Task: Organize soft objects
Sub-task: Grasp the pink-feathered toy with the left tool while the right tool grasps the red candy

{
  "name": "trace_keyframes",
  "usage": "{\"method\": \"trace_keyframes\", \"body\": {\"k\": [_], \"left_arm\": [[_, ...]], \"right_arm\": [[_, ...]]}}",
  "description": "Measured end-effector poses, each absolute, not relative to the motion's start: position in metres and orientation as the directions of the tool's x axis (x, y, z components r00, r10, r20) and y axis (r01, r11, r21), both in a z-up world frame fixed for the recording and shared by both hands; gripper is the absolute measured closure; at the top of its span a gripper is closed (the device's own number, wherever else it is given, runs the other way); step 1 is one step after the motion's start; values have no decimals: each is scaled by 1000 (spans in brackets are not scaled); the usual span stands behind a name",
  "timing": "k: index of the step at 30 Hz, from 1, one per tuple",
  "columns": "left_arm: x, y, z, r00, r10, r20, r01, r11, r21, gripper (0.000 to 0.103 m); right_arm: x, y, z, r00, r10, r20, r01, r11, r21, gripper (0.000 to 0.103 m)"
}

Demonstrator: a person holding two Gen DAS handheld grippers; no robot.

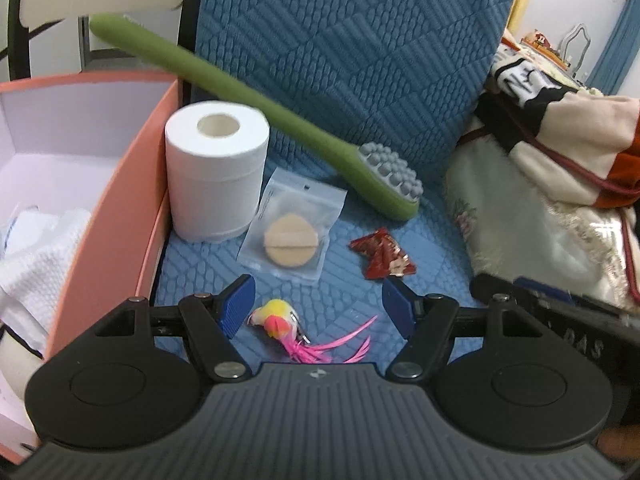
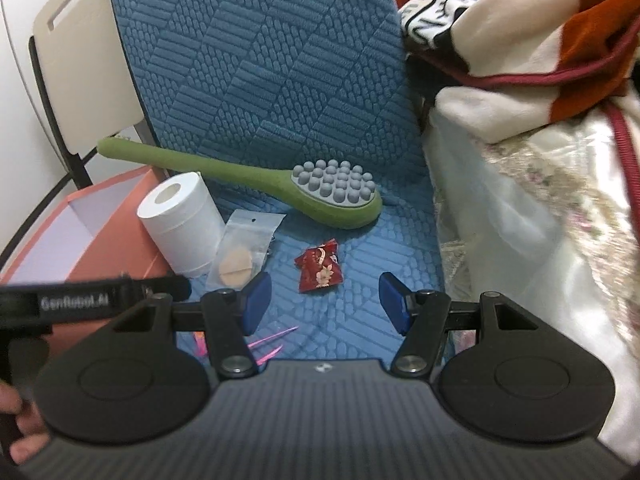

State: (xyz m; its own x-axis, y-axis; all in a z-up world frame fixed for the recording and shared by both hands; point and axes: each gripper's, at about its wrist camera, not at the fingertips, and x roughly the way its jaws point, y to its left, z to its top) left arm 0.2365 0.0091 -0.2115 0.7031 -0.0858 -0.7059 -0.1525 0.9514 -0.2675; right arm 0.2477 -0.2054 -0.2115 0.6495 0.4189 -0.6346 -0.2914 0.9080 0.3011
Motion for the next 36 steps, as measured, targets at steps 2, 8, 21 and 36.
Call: {"method": "trace_keyframes", "body": {"k": [2, 8, 21, 36], "left_arm": [[238, 9, -220, 698, -83, -711, -151, 954, -259, 28], [242, 10, -246, 686, -78, -724, -153, 957, -247, 29], [258, 4, -279, 655, -52, -754, -146, 970, -194, 30], [265, 10, -291, 649, -33, -760, -143, 976, -165, 56]], "right_arm": [[257, -201, -218, 639, 418, -645, -298, 908, 293, 41], [290, -189, -241, 591, 438, -678, -312, 898, 309, 41], [338, -158, -276, 514, 431, -742, -320, 899, 300, 44], [343, -133, -287, 507, 386, -770, -386, 901, 197, 54]]}}
